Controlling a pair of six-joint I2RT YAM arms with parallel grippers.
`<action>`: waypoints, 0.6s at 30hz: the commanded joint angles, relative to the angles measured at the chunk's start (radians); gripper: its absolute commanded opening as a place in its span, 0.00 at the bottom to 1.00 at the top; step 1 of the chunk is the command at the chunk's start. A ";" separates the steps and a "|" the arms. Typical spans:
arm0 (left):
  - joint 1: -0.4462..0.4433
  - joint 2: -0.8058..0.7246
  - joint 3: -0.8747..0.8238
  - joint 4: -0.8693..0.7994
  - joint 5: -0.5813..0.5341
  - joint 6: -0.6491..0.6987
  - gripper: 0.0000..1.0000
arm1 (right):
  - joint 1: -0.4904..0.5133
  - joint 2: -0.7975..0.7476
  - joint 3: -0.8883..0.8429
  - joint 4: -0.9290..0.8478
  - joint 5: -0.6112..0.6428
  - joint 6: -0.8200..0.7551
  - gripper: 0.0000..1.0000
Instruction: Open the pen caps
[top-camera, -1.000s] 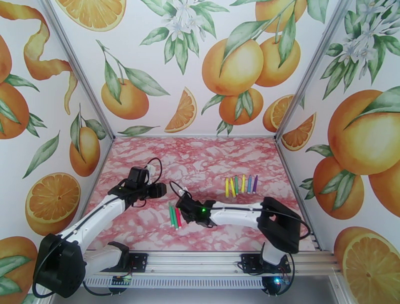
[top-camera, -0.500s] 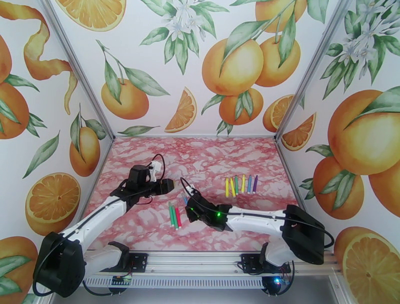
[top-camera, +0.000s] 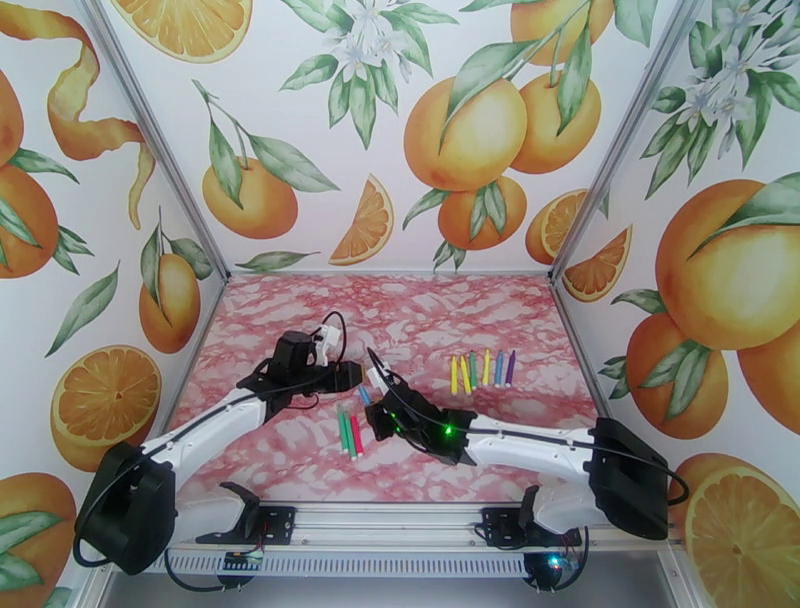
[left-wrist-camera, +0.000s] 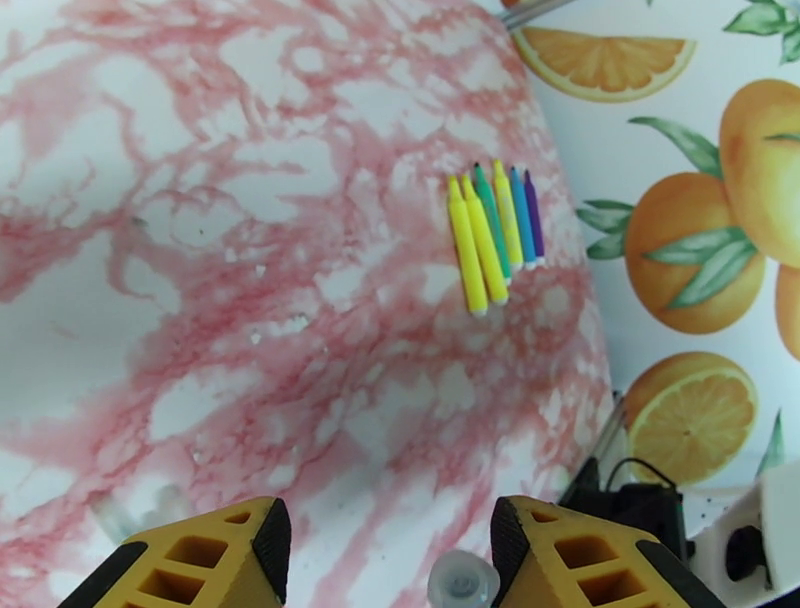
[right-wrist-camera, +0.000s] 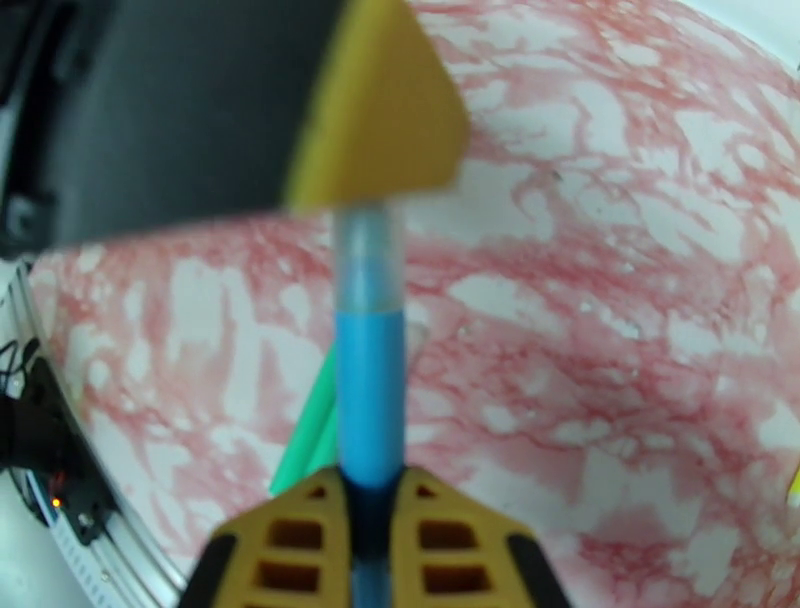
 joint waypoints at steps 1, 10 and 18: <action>-0.016 0.021 0.031 0.051 0.019 -0.009 0.54 | -0.004 -0.020 -0.005 0.051 -0.025 -0.014 0.08; -0.033 0.036 0.046 0.061 0.022 -0.020 0.41 | -0.004 0.005 0.011 0.051 -0.024 -0.016 0.08; -0.039 0.030 0.061 0.046 0.020 -0.032 0.29 | -0.004 0.028 0.019 0.054 -0.009 -0.014 0.08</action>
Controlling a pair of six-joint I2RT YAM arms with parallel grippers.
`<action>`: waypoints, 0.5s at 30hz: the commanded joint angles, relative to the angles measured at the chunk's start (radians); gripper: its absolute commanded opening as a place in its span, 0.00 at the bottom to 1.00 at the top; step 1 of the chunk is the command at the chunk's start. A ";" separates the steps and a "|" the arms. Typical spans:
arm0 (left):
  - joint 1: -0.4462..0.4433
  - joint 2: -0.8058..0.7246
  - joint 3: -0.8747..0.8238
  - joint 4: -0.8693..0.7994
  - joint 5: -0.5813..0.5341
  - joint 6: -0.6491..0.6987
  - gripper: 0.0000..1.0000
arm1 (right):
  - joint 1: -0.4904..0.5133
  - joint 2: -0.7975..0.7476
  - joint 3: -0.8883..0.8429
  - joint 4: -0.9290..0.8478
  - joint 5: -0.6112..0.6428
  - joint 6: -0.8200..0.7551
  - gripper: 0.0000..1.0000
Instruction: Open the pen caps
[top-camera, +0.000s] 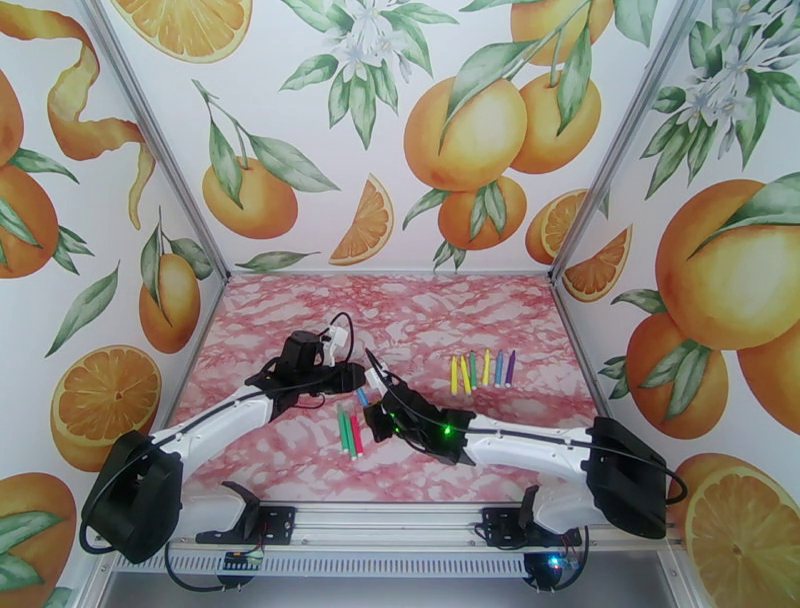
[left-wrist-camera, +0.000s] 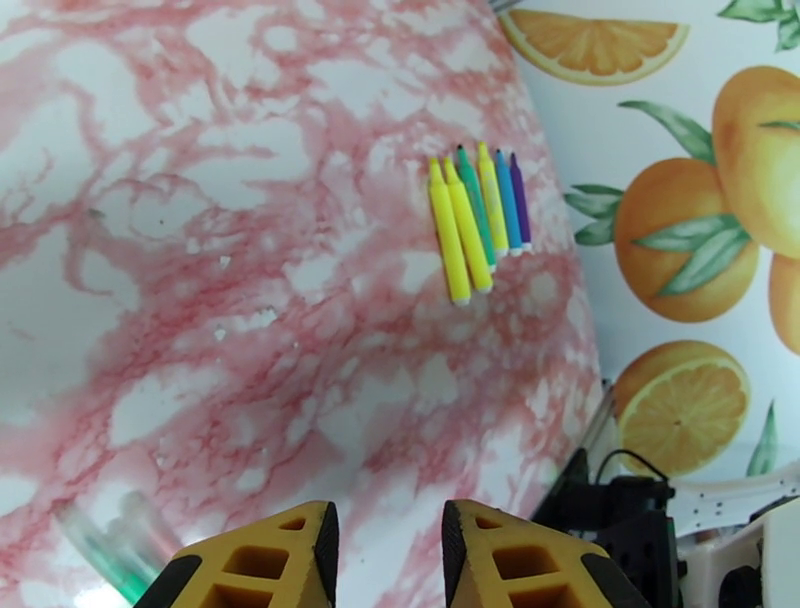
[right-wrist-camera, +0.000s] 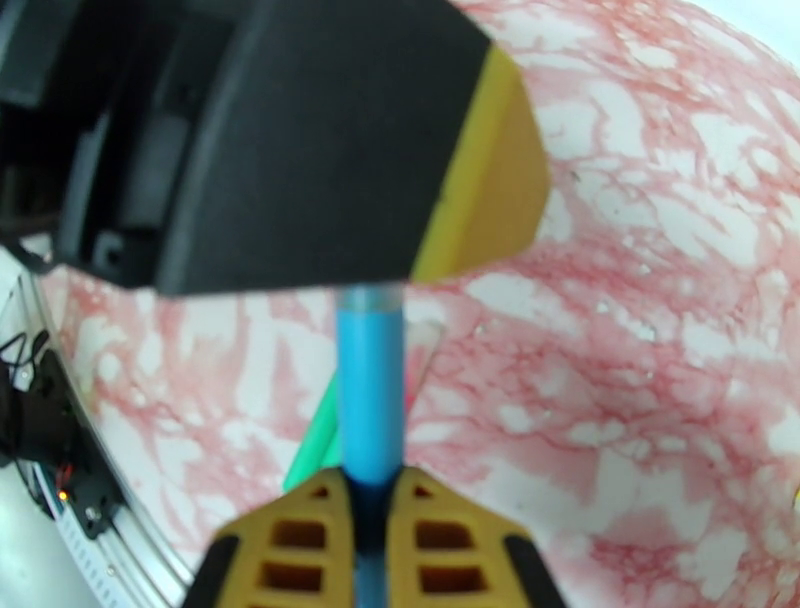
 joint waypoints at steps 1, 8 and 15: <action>-0.011 -0.002 0.043 0.018 0.009 -0.003 0.27 | -0.004 0.010 0.019 0.045 0.010 -0.013 0.08; -0.021 -0.002 0.051 0.016 0.007 -0.009 0.21 | -0.006 -0.001 0.018 0.048 0.026 -0.016 0.08; -0.028 -0.003 0.055 0.010 0.002 -0.009 0.14 | -0.010 -0.016 0.016 0.047 0.043 -0.015 0.08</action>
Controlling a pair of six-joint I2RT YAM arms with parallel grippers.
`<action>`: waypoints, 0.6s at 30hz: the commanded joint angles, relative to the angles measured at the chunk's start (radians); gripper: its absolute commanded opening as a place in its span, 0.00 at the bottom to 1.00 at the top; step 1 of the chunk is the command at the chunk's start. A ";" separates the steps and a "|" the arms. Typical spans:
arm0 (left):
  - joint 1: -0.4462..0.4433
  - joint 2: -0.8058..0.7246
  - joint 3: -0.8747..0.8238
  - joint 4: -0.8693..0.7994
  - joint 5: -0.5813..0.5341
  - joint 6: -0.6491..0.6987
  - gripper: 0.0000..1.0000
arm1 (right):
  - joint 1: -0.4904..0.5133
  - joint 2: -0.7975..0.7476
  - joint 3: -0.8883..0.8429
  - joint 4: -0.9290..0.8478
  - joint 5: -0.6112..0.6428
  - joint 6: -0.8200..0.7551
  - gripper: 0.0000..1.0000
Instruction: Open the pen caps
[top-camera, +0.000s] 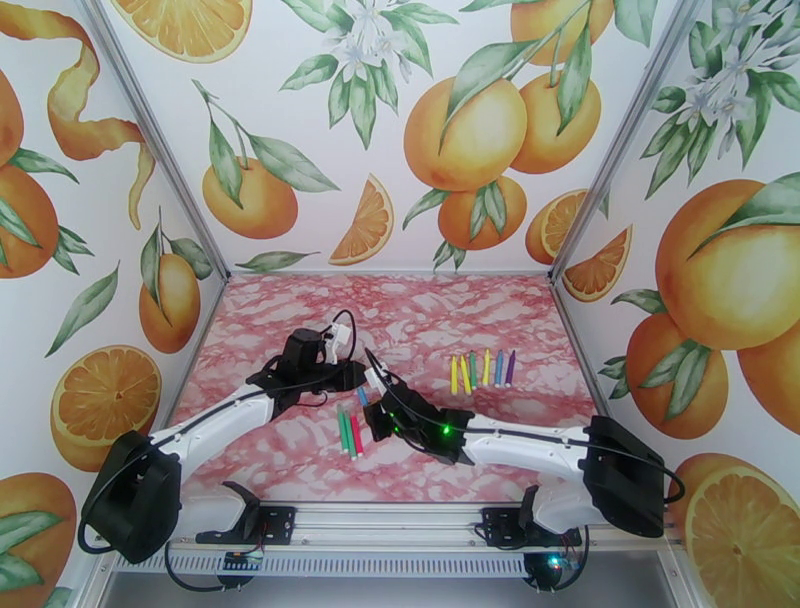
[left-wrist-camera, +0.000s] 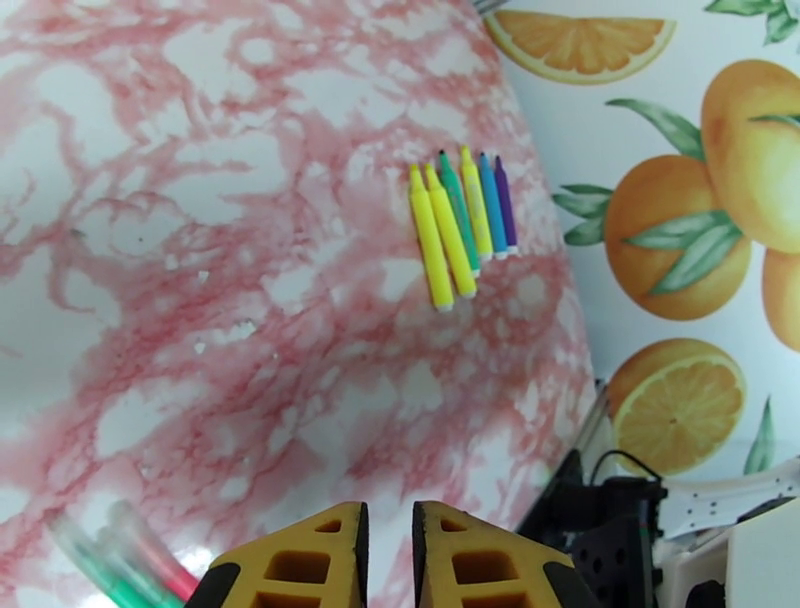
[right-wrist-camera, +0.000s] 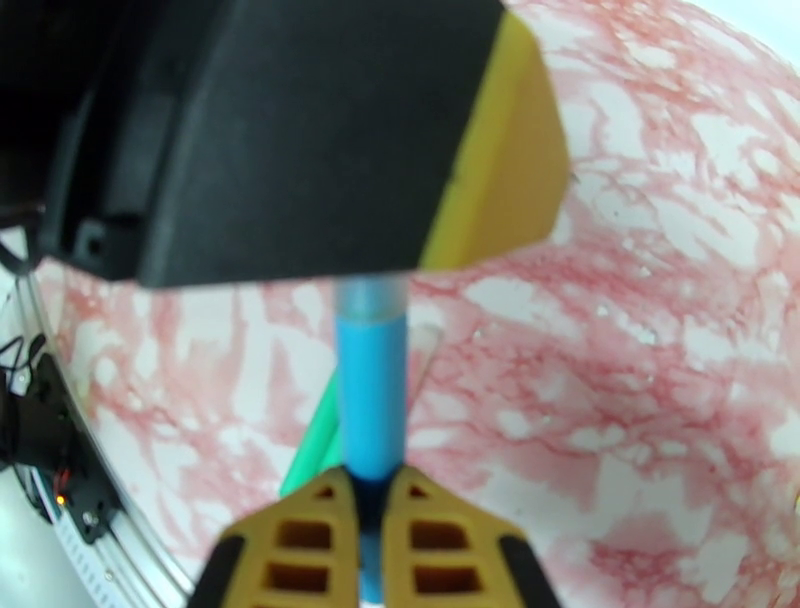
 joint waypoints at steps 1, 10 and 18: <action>-0.011 -0.004 0.037 0.010 0.017 -0.011 0.13 | -0.007 -0.020 0.015 0.033 0.035 -0.012 0.08; -0.011 -0.026 0.065 -0.050 0.020 0.013 0.03 | -0.017 -0.033 -0.011 0.055 -0.037 -0.022 0.39; -0.011 -0.029 0.094 -0.062 0.095 0.019 0.02 | -0.017 0.024 0.023 0.078 -0.103 -0.033 0.40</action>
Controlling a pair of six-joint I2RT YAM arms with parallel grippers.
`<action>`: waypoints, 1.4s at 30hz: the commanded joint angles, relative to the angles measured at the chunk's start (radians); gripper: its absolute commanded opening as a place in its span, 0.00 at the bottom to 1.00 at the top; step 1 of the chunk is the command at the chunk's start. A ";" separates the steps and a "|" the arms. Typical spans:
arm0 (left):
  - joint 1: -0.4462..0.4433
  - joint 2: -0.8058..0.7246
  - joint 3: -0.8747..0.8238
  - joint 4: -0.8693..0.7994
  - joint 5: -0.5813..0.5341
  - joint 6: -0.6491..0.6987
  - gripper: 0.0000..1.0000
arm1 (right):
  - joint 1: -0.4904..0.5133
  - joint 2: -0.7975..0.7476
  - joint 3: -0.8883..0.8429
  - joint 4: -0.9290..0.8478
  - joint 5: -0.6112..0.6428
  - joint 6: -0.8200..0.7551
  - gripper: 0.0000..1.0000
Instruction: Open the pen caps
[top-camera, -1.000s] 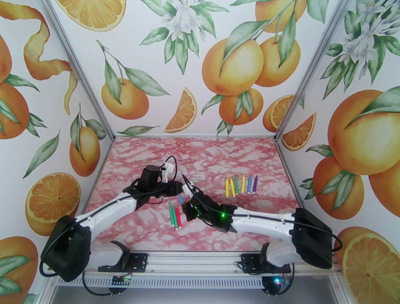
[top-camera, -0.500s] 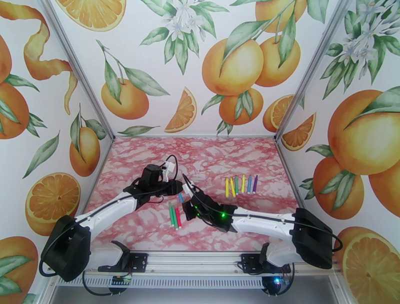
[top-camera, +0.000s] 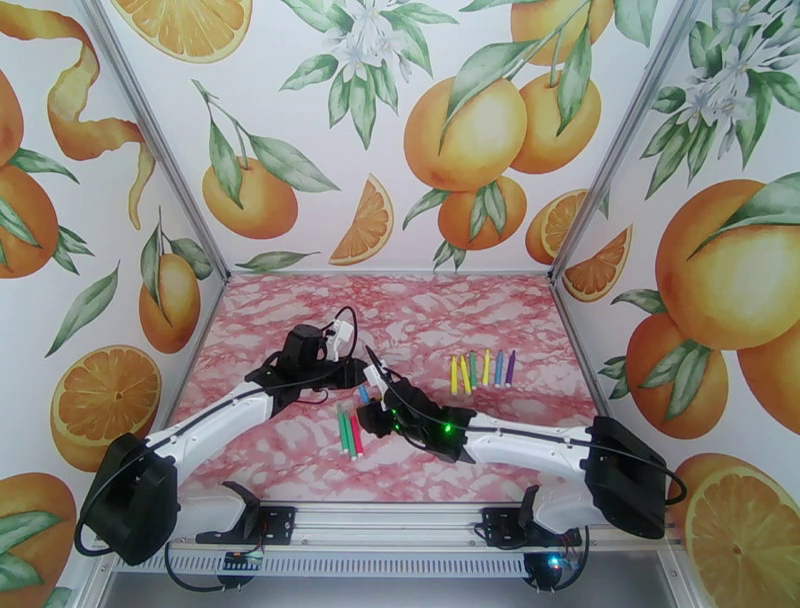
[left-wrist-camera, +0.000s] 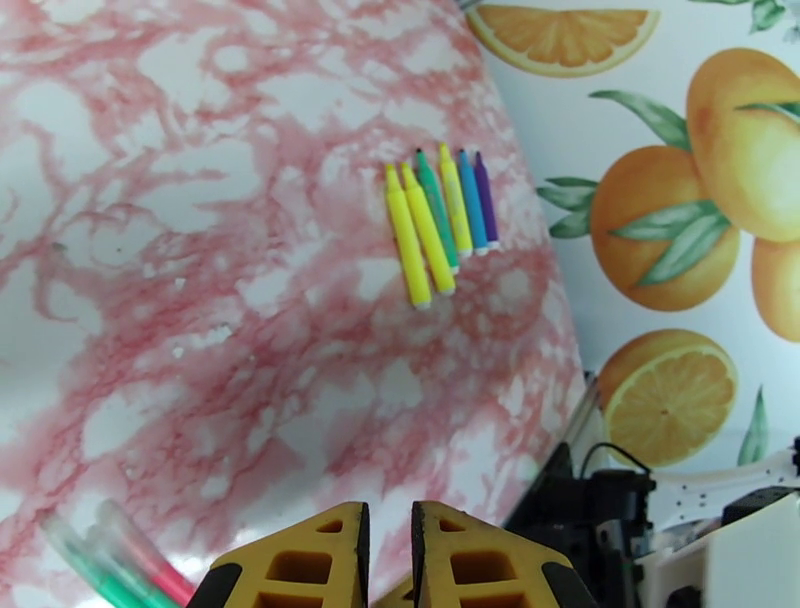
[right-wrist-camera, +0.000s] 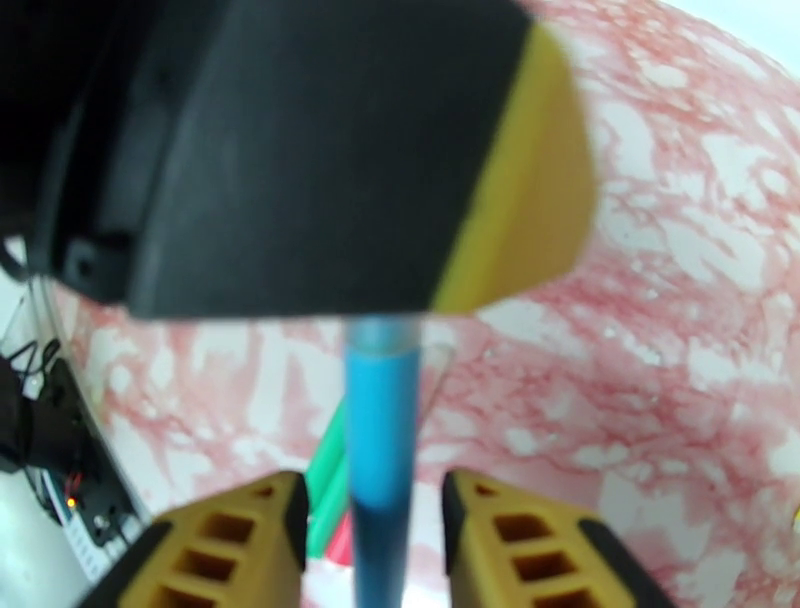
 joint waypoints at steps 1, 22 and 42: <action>-0.003 -0.022 0.043 -0.017 0.055 0.011 0.02 | -0.002 0.027 0.022 0.056 -0.048 -0.013 0.39; 0.009 -0.006 0.118 -0.127 -0.214 -0.020 0.00 | 0.018 0.027 -0.060 0.115 -0.039 -0.027 0.01; 0.083 0.045 0.144 -0.081 -0.259 -0.082 0.00 | 0.040 0.002 -0.162 0.186 -0.016 -0.038 0.00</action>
